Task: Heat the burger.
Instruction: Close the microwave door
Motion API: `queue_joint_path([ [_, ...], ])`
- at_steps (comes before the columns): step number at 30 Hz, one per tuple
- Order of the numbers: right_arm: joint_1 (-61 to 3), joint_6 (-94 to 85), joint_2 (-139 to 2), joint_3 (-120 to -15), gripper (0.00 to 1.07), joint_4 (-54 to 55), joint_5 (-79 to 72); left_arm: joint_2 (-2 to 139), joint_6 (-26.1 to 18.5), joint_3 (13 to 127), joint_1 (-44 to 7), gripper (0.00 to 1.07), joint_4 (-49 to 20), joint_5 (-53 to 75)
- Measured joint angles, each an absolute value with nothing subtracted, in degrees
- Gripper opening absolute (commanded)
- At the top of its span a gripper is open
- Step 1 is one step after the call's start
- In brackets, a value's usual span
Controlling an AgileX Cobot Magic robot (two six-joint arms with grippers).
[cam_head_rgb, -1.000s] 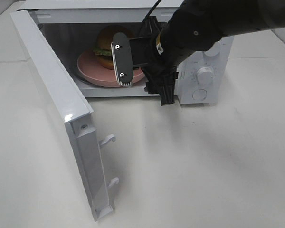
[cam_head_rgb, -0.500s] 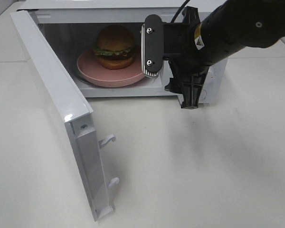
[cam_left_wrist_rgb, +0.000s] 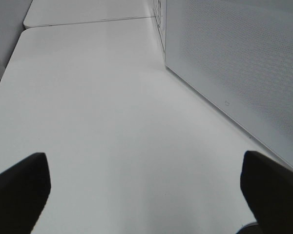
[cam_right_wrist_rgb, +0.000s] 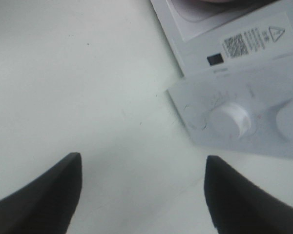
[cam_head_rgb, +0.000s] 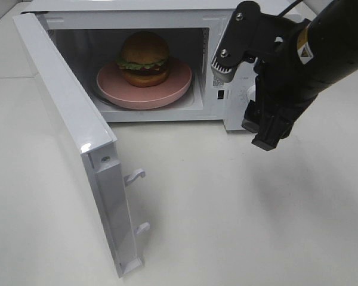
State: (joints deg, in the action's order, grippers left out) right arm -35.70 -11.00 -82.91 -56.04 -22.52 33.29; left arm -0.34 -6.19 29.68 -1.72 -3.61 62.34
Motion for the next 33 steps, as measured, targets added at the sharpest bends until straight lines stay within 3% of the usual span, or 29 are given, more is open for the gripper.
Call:
queue_joint_path([
  [20, -35.7, 6.3, -69.1, -54.7, 0.69, -13.9, 62.5, -0.3, -6.2, 29.7, -1.7, 0.98, -3.6, 62.3],
  [33, -35.7, 6.8, -52.5, -48.4, 0.69, -13.2, 64.9, -0.3, -6.2, 29.7, -1.7, 0.98, -3.6, 62.3],
])
